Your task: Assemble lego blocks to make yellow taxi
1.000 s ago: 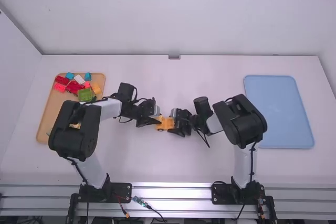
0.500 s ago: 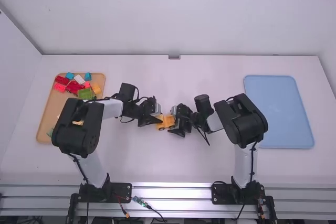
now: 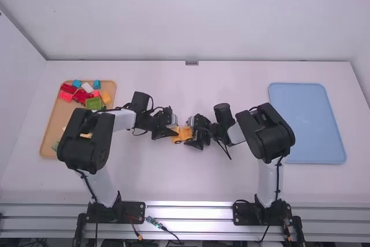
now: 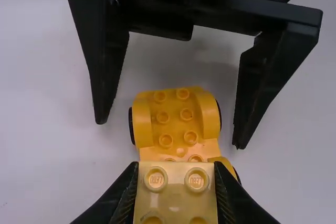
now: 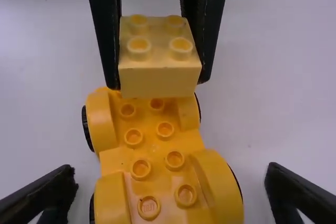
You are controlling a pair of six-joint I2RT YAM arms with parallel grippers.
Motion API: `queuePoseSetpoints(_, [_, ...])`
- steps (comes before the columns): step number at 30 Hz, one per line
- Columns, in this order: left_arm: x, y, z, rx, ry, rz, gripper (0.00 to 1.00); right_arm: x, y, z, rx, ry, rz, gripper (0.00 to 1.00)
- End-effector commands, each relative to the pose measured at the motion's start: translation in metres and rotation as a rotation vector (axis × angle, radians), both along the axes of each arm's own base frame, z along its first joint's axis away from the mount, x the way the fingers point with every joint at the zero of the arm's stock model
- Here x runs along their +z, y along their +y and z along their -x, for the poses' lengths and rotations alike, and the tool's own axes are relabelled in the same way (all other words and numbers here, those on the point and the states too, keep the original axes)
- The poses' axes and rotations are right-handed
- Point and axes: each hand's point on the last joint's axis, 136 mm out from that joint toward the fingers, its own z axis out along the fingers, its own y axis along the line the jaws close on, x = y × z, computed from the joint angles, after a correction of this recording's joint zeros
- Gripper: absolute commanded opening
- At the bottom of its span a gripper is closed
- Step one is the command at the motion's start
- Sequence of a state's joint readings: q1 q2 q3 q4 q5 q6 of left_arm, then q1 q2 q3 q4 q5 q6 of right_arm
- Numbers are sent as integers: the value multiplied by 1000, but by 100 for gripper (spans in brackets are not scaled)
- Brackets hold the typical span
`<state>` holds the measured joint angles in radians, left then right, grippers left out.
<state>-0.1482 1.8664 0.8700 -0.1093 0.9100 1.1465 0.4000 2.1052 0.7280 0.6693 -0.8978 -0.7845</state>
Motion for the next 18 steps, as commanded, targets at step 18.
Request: queuePoseSetpoints(18, [-4,-3,5,-9,24,9,2,-18,1,-7,-119,92,89,61])
